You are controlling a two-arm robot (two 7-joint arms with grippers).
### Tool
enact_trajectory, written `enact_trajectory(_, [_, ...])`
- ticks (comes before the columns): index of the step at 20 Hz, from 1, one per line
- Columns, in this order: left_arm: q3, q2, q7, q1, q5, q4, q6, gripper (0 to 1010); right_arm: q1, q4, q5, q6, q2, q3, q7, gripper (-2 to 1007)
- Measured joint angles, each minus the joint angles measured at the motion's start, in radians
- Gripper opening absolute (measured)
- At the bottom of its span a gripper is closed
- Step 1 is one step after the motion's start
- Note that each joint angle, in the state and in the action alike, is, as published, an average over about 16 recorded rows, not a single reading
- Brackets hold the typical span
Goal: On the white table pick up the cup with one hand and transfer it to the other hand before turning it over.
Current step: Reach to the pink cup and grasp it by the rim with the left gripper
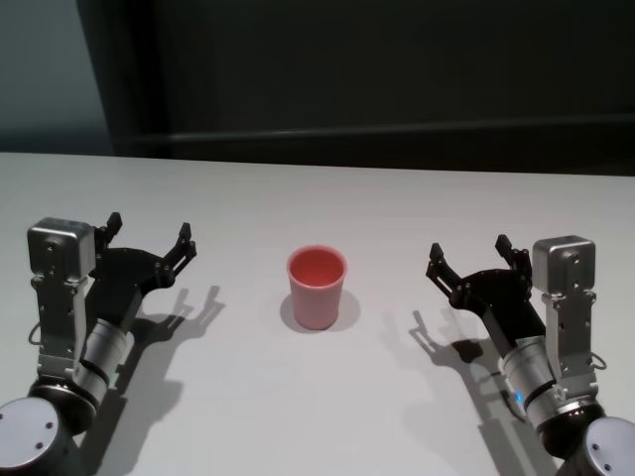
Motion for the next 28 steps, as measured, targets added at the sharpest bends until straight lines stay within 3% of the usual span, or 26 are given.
enact_trajectory(28, [0.000,0.000,0.000,0.000,0.000,0.000,0.000,1001,0.000,0.000,0.000,0.000,0.000,0.000,0.000,1000])
